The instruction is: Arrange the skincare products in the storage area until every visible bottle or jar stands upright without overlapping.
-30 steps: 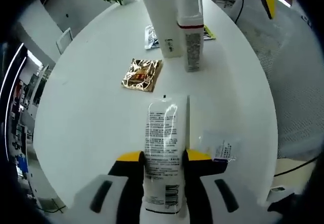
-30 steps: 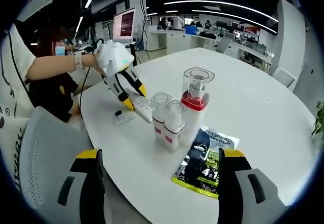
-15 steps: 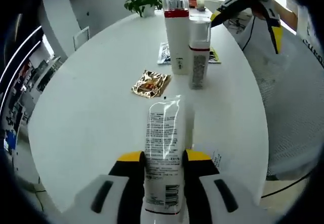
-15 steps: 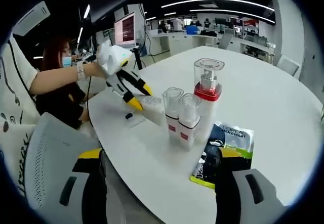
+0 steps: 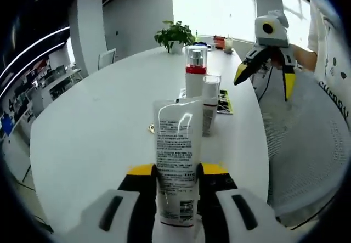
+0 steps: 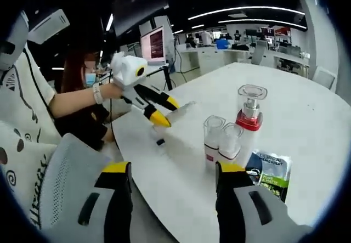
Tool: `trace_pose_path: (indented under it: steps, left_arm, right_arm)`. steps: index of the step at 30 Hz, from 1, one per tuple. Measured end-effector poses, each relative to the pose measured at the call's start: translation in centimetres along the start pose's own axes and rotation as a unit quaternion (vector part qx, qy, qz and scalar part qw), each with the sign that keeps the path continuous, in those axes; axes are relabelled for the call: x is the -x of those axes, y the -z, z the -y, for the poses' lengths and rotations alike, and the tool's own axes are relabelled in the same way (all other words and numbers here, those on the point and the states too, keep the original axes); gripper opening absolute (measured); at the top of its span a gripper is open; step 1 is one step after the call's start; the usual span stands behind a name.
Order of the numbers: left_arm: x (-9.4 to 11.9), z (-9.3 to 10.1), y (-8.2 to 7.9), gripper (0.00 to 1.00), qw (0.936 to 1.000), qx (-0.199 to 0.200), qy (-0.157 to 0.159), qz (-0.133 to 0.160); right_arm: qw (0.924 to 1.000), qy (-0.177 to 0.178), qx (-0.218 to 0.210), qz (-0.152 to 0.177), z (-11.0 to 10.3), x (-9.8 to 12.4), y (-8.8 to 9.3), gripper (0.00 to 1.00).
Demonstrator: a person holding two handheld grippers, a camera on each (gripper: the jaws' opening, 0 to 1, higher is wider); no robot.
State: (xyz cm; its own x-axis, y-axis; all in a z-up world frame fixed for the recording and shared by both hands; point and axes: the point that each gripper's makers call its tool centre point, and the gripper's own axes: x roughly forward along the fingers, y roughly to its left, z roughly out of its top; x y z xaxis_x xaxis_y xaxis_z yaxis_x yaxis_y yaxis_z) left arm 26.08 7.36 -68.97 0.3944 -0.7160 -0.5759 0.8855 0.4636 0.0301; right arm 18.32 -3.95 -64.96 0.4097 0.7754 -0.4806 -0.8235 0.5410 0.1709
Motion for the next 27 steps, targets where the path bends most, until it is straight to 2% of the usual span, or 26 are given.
trace_pose_path:
  steps: [4,8,11,15,17,21,23,24,25,27]
  left_arm:
    - [0.6,-0.3,-0.6,0.22,0.9997,0.007,-0.001,0.023]
    - [1.3,-0.1,-2.1,0.22,0.9977,0.021,0.008,0.064]
    - [1.7,0.9,-3.5,0.23,0.9939,0.018,0.041,0.1]
    - [2.1,2.6,-5.2,0.23,0.9884,0.02,0.075,0.131]
    - [2.4,3.6,-6.0,0.23,0.9834,0.025,0.1,0.149]
    - [3.2,5.7,-7.7,0.23,0.9699,0.027,0.153,0.188]
    - [3.6,6.7,-8.6,0.23,0.962,0.029,0.18,0.204]
    - [3.7,7.0,-8.9,0.23,0.959,0.034,0.188,0.21]
    - [4.0,7.6,-9.5,0.23,0.9521,0.036,0.206,0.223]
    - [4.4,8.4,-10.3,0.23,0.9436,0.037,0.225,0.239]
  right_arm:
    - [0.9998,0.001,0.007,0.019,-0.2,0.0,-0.9,0.55]
    - [0.9984,-0.008,0.02,0.053,-0.9,0.2,-2.4,0.53]
    - [0.996,-0.01,0.044,0.077,-1.2,0.3,-3.6,0.53]
    - [0.9927,-0.006,0.063,0.103,-1.4,0.5,-5.1,0.51]
    - [0.9889,-0.003,0.069,0.132,-1.4,0.9,-6.5,0.49]
    - [0.9834,-0.059,0.046,0.166,-2.8,1.3,-8.2,0.56]
    - [0.9812,-0.045,0.041,0.183,-2.5,1.3,-9.0,0.51]
    - [0.9801,-0.054,0.041,0.187,-2.8,1.2,-9.2,0.5]
    - [0.9777,-0.067,0.018,0.198,-3.0,1.1,-9.7,0.53]
    - [0.9755,-0.085,0.017,0.202,-3.5,0.8,-10.1,0.55]
